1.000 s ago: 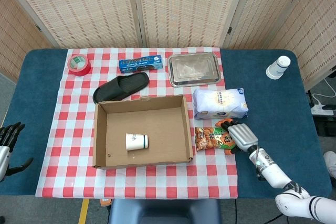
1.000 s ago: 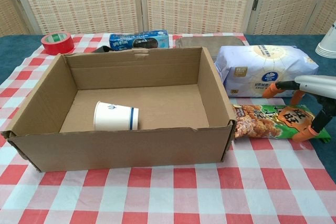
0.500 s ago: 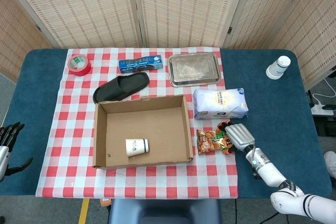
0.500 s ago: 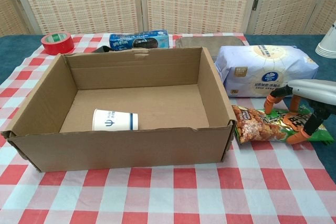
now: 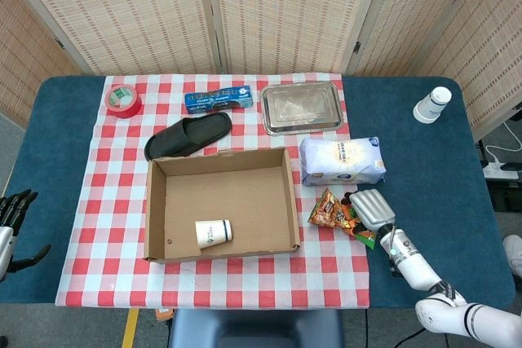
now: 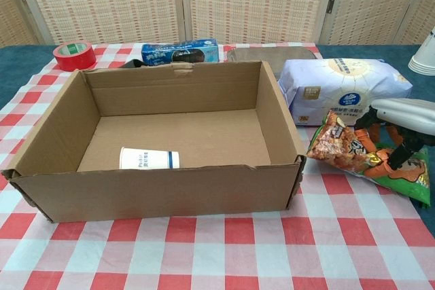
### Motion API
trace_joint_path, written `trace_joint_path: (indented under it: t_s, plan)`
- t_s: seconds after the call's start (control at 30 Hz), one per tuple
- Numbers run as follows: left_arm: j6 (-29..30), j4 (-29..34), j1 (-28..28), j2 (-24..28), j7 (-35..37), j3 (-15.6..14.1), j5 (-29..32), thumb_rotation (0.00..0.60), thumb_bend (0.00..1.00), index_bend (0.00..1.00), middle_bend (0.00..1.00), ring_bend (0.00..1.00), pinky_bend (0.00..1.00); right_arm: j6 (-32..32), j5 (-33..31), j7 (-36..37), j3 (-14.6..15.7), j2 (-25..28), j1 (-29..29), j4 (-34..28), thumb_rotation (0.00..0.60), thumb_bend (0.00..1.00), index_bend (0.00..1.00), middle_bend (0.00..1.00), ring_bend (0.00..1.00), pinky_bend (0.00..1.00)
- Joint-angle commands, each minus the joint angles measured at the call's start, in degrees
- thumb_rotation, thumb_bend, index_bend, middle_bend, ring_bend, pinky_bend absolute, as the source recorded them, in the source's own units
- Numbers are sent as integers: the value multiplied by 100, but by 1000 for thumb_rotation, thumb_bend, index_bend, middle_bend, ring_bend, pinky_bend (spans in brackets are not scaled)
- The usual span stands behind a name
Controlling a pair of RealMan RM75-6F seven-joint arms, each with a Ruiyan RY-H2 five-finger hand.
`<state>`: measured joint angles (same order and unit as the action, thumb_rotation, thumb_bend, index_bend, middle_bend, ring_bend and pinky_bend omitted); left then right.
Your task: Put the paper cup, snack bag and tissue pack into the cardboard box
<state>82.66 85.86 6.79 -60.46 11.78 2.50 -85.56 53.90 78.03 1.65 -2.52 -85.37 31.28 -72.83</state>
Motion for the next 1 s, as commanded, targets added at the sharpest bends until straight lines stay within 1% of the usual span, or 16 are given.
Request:
trace_joint_path:
  t_s: [0.03, 0.13, 0.27, 0.43, 0.63, 0.73, 0.87, 1.0]
  plan:
    - [1, -3, -2, 1, 5, -2, -2, 600, 225, 0, 0, 0, 0, 186, 125, 25, -16, -70, -54, 78, 600, 225, 817, 541, 576, 801]
    - [2, -2, 0, 3, 12, -1, -6, 600, 225, 0, 0, 0, 0, 332, 212, 82, -28, -113, -89, 141, 600, 276, 869, 583, 630, 859]
    - [4, -1, -1, 4, 18, -3, -11, 600, 225, 0, 0, 0, 0, 460, 284, 139, -46, -114, -124, 156, 600, 298, 894, 604, 668, 899]
    - [10, -5, -2, 6, 23, -2, -16, 600, 226, 0, 0, 0, 0, 632, 384, 49, -97, 53, -134, -77, 600, 327, 905, 613, 685, 911]
    - [23, 5, -4, 9, 16, -2, -25, 600, 225, 0, 0, 0, 0, 936, 417, -483, -371, 638, -82, -982, 600, 327, 906, 616, 687, 912]
    - [18, 8, -3, 8, 4, -4, -23, 600, 224, 0, 0, 0, 0, 1028, 388, -869, -582, 970, 5, -1536, 600, 327, 907, 618, 689, 912]
    - [23, 16, -3, 3, -26, -8, -34, 600, 225, 0, 0, 0, 0, 1040, 292, -1430, -971, 1349, 246, -2327, 600, 326, 907, 619, 690, 912]
    - [10, 18, 5, -7, -57, -7, -28, 600, 226, 0, 0, 0, 0, 936, 151, -1985, -1373, 1530, 596, -2950, 600, 327, 907, 619, 690, 911]
